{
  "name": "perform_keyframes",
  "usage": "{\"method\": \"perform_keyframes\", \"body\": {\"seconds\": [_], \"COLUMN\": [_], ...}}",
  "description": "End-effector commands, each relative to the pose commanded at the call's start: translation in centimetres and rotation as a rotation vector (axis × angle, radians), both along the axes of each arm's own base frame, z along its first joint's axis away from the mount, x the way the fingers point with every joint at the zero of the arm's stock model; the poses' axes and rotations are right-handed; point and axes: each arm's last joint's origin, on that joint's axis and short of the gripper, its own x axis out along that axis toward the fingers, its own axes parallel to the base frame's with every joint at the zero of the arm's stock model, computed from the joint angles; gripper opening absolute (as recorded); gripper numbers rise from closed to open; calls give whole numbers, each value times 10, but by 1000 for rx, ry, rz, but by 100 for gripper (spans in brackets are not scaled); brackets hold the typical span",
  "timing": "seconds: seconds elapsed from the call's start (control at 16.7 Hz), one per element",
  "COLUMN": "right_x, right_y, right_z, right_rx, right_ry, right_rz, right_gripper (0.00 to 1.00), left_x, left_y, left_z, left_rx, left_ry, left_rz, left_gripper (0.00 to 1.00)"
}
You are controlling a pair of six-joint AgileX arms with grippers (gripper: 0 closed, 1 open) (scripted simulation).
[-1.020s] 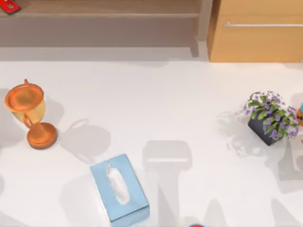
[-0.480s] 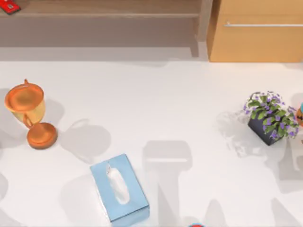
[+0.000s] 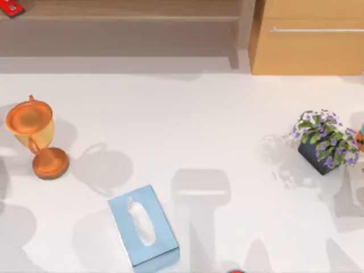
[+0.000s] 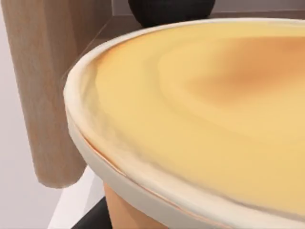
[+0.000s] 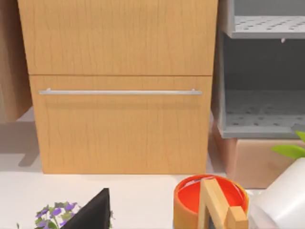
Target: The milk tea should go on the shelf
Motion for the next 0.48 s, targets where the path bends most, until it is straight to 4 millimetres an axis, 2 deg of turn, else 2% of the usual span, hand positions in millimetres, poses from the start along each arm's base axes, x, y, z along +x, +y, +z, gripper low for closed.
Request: {"method": "perform_keyframes", "body": {"seconds": [0.24,0.48], "right_x": [0,0], "right_y": [0,0], "right_z": [0,0], "right_rx": [0,0], "right_ry": [0,0], "right_rz": [0,0], "right_gripper": [100,100], "left_x": [13,27], "left_y": [-22,-54], "left_z": [28,57], "left_rx": [2,-19], "left_ry": [-56,-101], "left_rz": [14,21], "left_gripper": [0,0]}}
